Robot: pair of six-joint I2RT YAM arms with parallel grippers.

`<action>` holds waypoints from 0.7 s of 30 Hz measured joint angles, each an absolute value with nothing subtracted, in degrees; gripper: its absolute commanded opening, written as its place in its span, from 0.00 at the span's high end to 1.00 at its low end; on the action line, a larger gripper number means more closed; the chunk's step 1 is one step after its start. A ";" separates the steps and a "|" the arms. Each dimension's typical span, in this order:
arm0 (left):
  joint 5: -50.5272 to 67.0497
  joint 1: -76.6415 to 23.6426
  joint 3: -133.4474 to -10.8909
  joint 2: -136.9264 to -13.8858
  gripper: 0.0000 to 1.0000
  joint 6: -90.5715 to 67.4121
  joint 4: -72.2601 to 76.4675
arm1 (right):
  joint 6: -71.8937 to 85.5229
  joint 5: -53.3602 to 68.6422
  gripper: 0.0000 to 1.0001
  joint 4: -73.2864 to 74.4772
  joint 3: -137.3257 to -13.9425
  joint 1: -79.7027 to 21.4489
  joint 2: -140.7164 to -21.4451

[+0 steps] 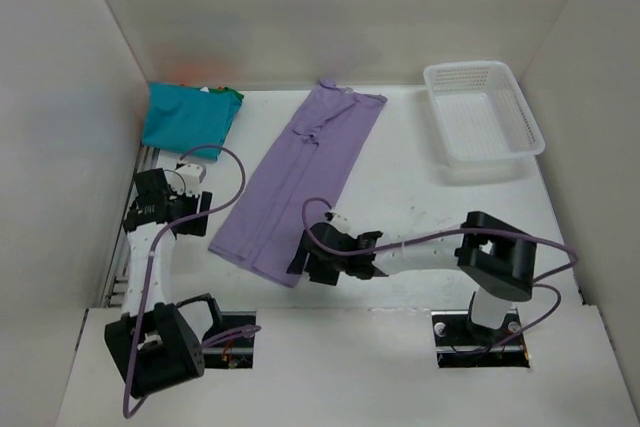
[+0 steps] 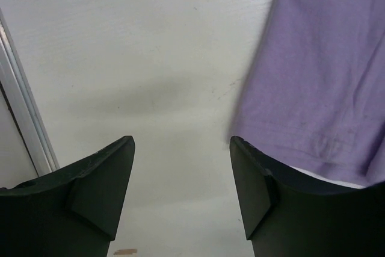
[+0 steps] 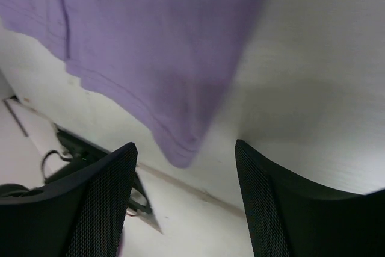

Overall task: Fold and stack the t-shirts
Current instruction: Rotate the tshirt 90 degrees

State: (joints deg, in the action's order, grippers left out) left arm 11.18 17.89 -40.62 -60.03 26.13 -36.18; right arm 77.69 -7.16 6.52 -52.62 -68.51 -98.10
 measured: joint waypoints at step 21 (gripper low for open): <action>11.97 -2.17 -43.59 -51.20 0.37 35.27 -42.24 | 90.21 -4.45 1.00 -10.20 -38.02 -67.09 -95.46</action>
